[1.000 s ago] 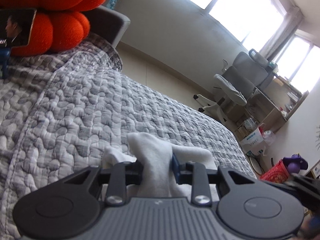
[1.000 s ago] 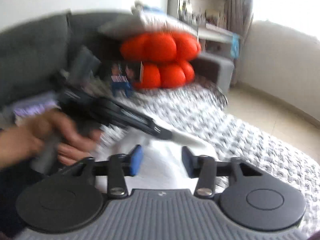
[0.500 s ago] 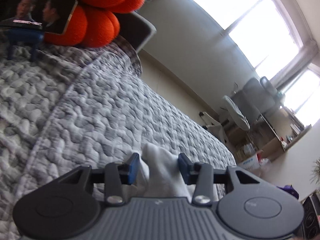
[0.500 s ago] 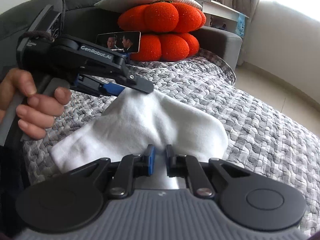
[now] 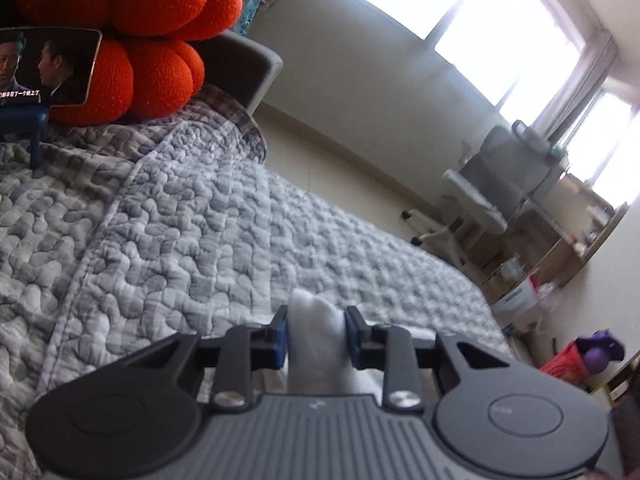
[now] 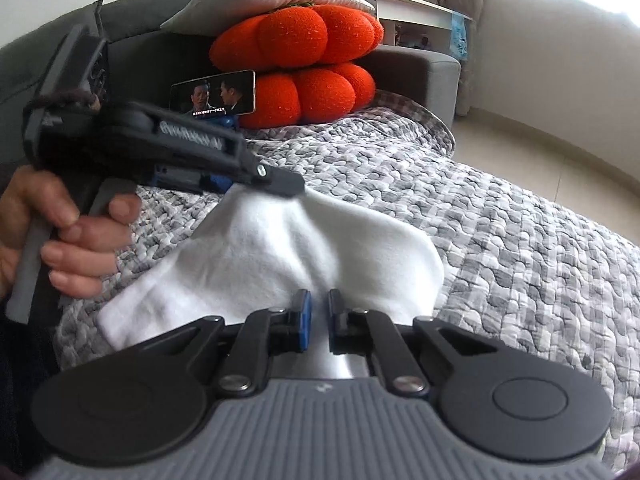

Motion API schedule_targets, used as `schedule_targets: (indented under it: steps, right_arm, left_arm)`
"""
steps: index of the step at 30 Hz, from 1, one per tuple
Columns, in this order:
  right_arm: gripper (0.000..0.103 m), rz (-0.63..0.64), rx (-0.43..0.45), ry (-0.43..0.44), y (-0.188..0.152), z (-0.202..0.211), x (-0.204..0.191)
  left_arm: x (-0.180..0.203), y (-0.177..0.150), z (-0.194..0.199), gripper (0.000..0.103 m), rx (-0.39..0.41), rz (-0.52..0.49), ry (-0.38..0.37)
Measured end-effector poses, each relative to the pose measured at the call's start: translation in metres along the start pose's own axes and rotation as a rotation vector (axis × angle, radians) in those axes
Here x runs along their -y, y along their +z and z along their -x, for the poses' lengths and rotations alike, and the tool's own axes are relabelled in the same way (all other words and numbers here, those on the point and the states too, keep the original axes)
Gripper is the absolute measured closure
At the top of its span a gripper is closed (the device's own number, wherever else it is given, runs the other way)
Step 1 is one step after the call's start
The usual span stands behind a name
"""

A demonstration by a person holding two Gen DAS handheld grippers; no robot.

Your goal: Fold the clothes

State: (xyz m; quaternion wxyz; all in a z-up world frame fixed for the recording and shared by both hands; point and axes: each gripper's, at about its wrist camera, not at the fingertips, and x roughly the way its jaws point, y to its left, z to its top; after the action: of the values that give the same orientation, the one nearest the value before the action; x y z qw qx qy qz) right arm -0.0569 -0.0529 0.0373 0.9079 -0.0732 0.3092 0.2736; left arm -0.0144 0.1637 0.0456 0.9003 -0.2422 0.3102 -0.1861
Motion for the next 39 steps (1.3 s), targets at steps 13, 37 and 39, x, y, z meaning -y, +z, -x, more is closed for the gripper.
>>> schedule_targets:
  steps: [13,37,39]
  right_arm:
    - [0.103,-0.078,0.008,-0.061,0.005,-0.001,-0.002]
    - [0.095,-0.083,-0.048,-0.133,0.02,-0.01,-0.01]
    - [0.095,-0.097,-0.048,-0.121,0.018,-0.01,-0.006]
  left_arm:
    - [-0.017,0.012,0.011,0.037,0.046,0.093,-0.035]
    - [0.003,0.003,-0.025,0.088,-0.01,-0.104,0.167]
    - [0.001,0.006,-0.018,0.082,0.001,-0.073,0.163]
